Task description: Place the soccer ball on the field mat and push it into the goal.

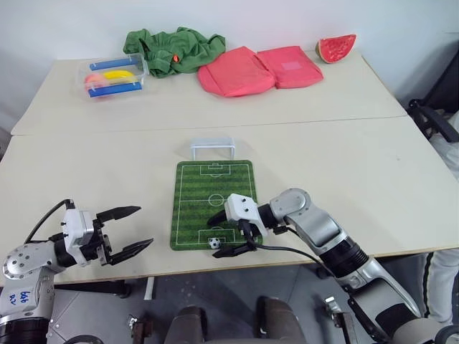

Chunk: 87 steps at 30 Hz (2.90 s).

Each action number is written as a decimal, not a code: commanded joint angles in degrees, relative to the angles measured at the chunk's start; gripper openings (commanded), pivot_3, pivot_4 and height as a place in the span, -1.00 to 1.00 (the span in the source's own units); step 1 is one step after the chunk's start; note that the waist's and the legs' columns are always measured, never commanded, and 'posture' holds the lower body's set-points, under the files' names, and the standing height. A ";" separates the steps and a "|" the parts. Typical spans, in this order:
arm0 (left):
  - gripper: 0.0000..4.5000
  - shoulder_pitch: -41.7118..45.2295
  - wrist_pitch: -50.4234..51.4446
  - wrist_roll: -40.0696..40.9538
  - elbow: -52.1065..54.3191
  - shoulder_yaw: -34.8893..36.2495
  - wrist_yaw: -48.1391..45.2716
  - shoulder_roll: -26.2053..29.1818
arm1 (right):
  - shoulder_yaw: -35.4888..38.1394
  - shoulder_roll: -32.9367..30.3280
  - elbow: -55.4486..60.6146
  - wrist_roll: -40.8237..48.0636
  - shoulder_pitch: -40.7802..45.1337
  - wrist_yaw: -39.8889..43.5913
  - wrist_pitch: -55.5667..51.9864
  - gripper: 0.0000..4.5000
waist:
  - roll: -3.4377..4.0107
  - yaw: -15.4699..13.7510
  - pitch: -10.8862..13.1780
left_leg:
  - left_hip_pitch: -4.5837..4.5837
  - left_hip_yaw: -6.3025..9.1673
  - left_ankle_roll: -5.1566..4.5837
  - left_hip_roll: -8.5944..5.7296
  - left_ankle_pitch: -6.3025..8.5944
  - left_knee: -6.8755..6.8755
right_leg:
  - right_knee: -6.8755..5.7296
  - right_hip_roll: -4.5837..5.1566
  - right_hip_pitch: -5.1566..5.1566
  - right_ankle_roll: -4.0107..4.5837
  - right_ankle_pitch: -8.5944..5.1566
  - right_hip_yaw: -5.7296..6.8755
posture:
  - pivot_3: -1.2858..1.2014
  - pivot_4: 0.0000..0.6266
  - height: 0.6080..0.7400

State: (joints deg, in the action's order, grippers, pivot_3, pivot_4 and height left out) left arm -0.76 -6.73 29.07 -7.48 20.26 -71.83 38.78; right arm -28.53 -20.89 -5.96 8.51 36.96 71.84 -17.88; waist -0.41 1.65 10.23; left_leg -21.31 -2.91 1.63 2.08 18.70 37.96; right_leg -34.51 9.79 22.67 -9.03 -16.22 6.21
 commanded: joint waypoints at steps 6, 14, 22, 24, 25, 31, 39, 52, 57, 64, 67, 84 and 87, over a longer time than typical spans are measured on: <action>1.00 0.22 -0.22 0.78 0.38 0.45 0.58 0.04 | 3.89 -1.08 8.03 4.69 2.20 1.75 -3.40 0.87 | 0.00 -0.03 0.00 | -0.01 0.00 0.00 0.00 0.00 0.00 | 0.00 0.00 0.00 0.00 0.00 0.00 | 0.03 -0.52 1.00; 1.00 1.17 -0.43 0.58 -0.56 -0.40 0.60 -0.43 | 6.09 -4.35 18.75 8.28 2.12 0.69 -10.28 0.16 | 0.00 -0.07 0.00 | -0.01 0.00 -0.01 0.02 0.05 -0.01 | 0.01 0.00 0.01 0.00 0.00 0.01 | 0.03 -0.52 1.00; 1.00 2.43 0.50 0.86 -1.03 -1.43 -0.20 -0.16 | 1.76 -9.21 25.63 3.86 -2.58 -1.56 -11.05 -0.98 | -0.01 -0.09 0.00 | -0.01 -0.04 -0.02 0.02 0.07 0.00 | 0.03 -0.01 0.01 0.00 0.00 0.01 | 0.03 -0.52 1.00; 1.00 2.98 0.72 0.87 -1.51 -1.51 -0.60 0.13 | 1.18 -9.72 26.89 3.98 -3.59 -2.20 -11.93 -0.98 | -0.01 -0.09 0.00 | -0.01 -0.04 -0.02 0.02 0.06 0.00 | 0.04 0.00 0.01 0.00 0.00 0.01 | 0.03 -0.52 1.00; 1.00 3.22 0.88 0.88 -1.65 -1.57 -0.79 0.26 | 0.97 -9.79 27.62 4.41 -4.21 -2.41 -12.56 -0.98 | -0.01 -0.04 0.00 | -0.01 -0.04 -0.02 0.02 0.07 0.00 | 0.03 0.00 0.01 0.00 0.00 0.01 | 0.03 -0.52 1.00; 1.00 4.56 1.29 0.53 -2.29 -2.17 -1.39 0.43 | -2.03 -9.69 28.83 3.38 -7.10 -3.72 -13.28 -0.98 | -0.02 -0.08 0.00 | -0.01 -0.04 -0.02 0.03 0.07 0.01 | 0.04 -0.01 0.02 0.00 0.00 0.01 | 0.03 -0.52 1.00; 1.00 3.74 1.81 0.72 -1.42 -1.85 -1.69 0.52 | -2.99 -6.05 25.89 2.80 -7.72 -7.27 -13.29 -0.98 | -0.02 -0.07 0.00 | -0.01 -0.04 -0.02 0.03 0.07 0.01 | 0.04 -0.01 0.02 0.00 0.00 0.01 | 0.03 -0.52 1.00; 1.00 1.96 2.79 1.23 0.80 -0.79 -0.79 1.13 | -4.59 -2.86 20.28 0.75 -8.17 -9.95 -11.04 -0.98 | -0.02 -0.06 0.00 | -0.01 -0.04 -0.03 0.03 0.07 0.01 | 0.04 -0.01 0.02 0.00 0.00 0.01 | 0.03 -0.52 1.00; 1.00 2.71 2.81 1.00 0.21 -0.95 -0.66 1.13 | -1.21 0.36 15.24 -0.25 -5.86 -14.58 -9.91 -0.98 | -0.02 -0.05 0.00 | -0.01 -0.05 -0.03 0.03 0.07 0.01 | 0.04 -0.01 0.02 0.00 0.00 0.02 | 0.03 -0.52 1.00; 1.00 6.27 2.47 0.28 -2.40 -1.24 -0.64 1.73 | 14.10 4.24 4.64 1.27 5.22 -26.25 -10.67 -0.98 | -0.01 -0.04 0.01 | -0.01 -0.07 -0.03 0.04 0.07 0.03 | 0.00 -0.01 0.04 0.01 0.00 0.02 | 0.03 -0.52 1.00; 1.00 8.22 1.64 -0.26 -4.48 -1.52 -0.67 1.66 | 19.07 6.10 -1.11 1.10 9.03 -31.87 -8.93 -0.98 | -0.01 -0.07 0.00 | -0.05 -0.07 -0.03 0.04 0.07 0.02 | 0.00 -0.01 0.08 0.01 0.00 0.04 | 0.03 -0.52 1.00; 1.00 18.08 -2.14 -2.70 -13.18 -2.72 -0.02 1.27 | 25.14 3.02 1.77 5.25 9.81 -30.18 -8.11 -0.98 | -0.01 0.67 0.01 | -0.12 -0.21 -0.02 0.05 0.10 -0.07 | 0.01 -0.01 0.25 0.01 0.00 0.07 | 0.03 -0.52 1.00; 1.00 18.03 -2.23 -2.44 -13.95 -1.96 1.00 1.33 | 25.14 -0.50 5.36 7.13 6.84 -26.43 -10.10 -0.98 | -0.01 0.57 0.01 | -0.12 -0.21 -0.03 0.05 0.11 -0.08 | 0.02 -0.01 0.25 0.01 0.00 0.07 | 0.03 -0.52 1.00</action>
State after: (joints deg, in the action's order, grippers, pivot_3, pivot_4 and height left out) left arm 17.34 -8.30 26.49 -21.32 16.90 -71.70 39.43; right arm -4.28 -19.14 -4.52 13.30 45.32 42.38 -26.73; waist -0.42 2.23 10.23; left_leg -21.43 -3.12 1.59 2.13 18.81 37.88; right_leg -34.50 9.78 22.92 -9.02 -16.23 6.28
